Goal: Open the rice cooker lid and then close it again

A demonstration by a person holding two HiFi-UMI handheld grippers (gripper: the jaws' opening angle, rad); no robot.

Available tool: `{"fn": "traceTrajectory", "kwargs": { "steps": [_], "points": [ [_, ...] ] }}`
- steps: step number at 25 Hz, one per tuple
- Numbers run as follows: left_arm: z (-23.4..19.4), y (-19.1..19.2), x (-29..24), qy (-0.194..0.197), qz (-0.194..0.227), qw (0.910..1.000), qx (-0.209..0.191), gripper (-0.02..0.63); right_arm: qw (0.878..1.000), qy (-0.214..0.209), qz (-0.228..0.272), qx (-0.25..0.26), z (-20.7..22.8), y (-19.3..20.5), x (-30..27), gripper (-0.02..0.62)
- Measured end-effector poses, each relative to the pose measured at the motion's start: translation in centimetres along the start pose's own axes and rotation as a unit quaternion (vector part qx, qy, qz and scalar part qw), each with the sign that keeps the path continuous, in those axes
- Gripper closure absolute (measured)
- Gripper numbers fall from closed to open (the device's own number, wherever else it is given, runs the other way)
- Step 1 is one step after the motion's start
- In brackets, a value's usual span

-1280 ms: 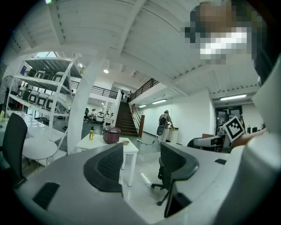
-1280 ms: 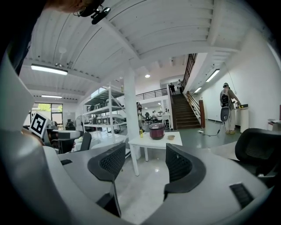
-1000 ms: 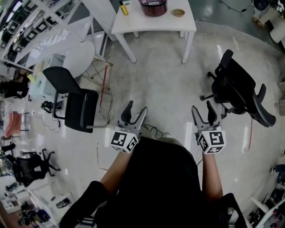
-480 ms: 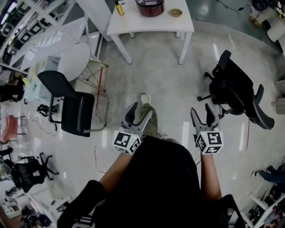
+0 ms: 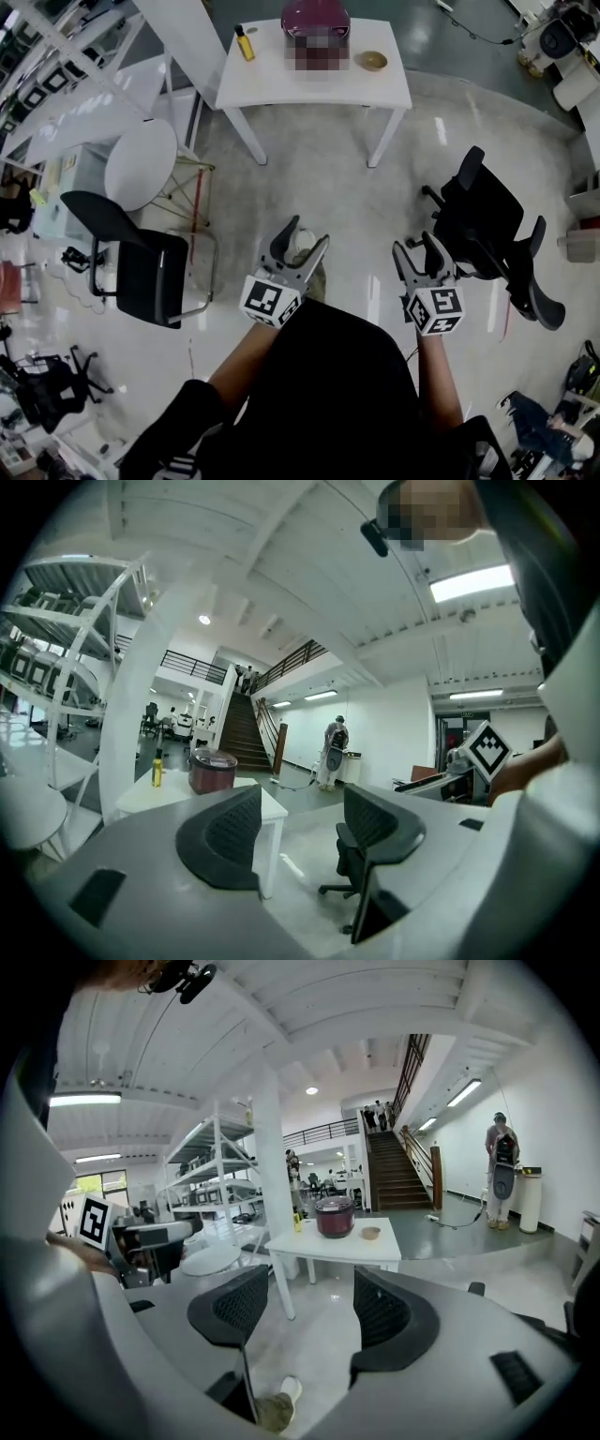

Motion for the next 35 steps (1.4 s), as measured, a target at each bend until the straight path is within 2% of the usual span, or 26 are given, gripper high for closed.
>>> {"fn": "traceTrajectory", "kwargs": {
  "steps": [4,12,17,26,35],
  "points": [
    [-5.6,-3.2,-4.4,0.001,0.016,0.9999,0.001,0.351,1.000,0.000,-0.011,0.022,0.9,-4.3,-6.8,0.344],
    [-17.4,-8.0,-10.6,-0.005,0.019,0.9998,0.003,0.351,0.999,-0.013,-0.015,0.044,0.0,-11.6,-19.3,0.344],
    [-22.5,-9.5,-13.6,-0.006,0.018,0.9998,0.010,0.351,1.000,-0.014,-0.016,0.020,0.2,-13.8,-25.2,0.344],
    [-28.5,-10.8,-16.6,0.008,0.027,0.9995,0.010,0.351,1.000,-0.020,-0.023,0.003,-1.1,-15.9,-31.5,0.344],
    [-29.9,-10.0,-16.9,-0.010,0.027,0.9989,0.037,0.350,0.999,-0.032,-0.037,0.014,-1.3,-16.0,-33.9,0.344]
  ]
}}
Point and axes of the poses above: the fingertips, and each gripper's own axes: x backward along the fingers, z to its right, y out of its underside, the point moved 5 cm from there along x, backward along the fingers, and after that the axes turned 1 degree about x, right-handed, at the moved point
